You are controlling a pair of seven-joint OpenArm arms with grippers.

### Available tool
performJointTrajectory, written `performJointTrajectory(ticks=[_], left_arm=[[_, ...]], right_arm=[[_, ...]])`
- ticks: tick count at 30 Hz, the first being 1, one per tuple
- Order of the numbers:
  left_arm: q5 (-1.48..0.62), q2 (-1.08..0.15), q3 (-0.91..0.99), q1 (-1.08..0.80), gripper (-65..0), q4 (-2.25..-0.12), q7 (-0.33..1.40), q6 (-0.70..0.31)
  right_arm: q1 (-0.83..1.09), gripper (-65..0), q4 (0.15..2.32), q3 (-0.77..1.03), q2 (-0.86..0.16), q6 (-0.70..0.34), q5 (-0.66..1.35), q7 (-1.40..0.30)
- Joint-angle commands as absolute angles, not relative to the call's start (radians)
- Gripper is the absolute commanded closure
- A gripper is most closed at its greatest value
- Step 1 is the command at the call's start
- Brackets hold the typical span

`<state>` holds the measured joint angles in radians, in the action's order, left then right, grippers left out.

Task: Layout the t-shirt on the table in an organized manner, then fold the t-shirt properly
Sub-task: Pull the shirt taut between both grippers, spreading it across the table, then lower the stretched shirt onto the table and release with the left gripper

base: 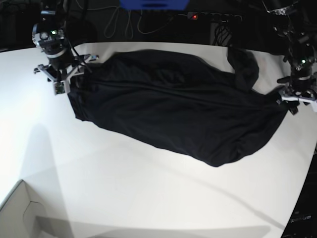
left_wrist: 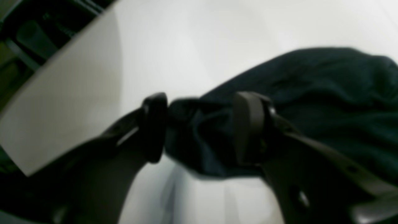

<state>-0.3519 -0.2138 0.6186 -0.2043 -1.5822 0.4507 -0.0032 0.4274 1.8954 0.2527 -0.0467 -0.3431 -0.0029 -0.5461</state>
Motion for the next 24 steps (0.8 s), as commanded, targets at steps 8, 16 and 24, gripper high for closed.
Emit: performJointTrajectory(ticks=[8, 16, 24], left_arm=[[-0.346, -0.177, 0.657, -0.114, -33.5, -1.721, 0.423, -0.007], [-0.228, -0.193, 0.484, 0.148, -33.7, -1.392, 0.417, -0.007], [-0.111, -0.188, 0.334, 0.337, -33.7, -1.086, 0.363, -0.005]], right_arm=[[0.364, -25.2, 1.977, 0.340, -0.021, -0.348, 0.004, -0.527], [0.240, -27.2, 1.972, 0.254, -0.081, -0.349, 0.001, -0.579], [0.188, -28.5, 1.966, 0.177, -0.104, -0.349, 0.001, -0.705]])
